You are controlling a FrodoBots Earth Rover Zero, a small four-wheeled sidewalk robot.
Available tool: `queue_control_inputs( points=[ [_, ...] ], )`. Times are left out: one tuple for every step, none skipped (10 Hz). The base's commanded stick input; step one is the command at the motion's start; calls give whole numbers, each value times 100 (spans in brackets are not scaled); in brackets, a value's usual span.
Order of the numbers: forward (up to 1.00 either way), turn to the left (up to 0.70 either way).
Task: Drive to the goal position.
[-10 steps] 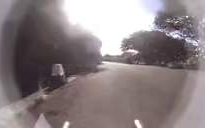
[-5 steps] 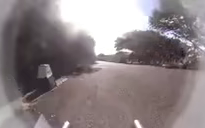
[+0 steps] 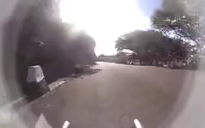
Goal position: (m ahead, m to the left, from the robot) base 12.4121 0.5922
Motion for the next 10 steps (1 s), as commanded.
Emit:
queue_control_inputs(
  points=[
    [70,0],
    [70,0],
    [70,-7],
    [70,-13],
    [70,-24],
    [70,-28],
    [70,-32],
    [70,-33],
    [70,-33],
    [70,-33]
  ],
)
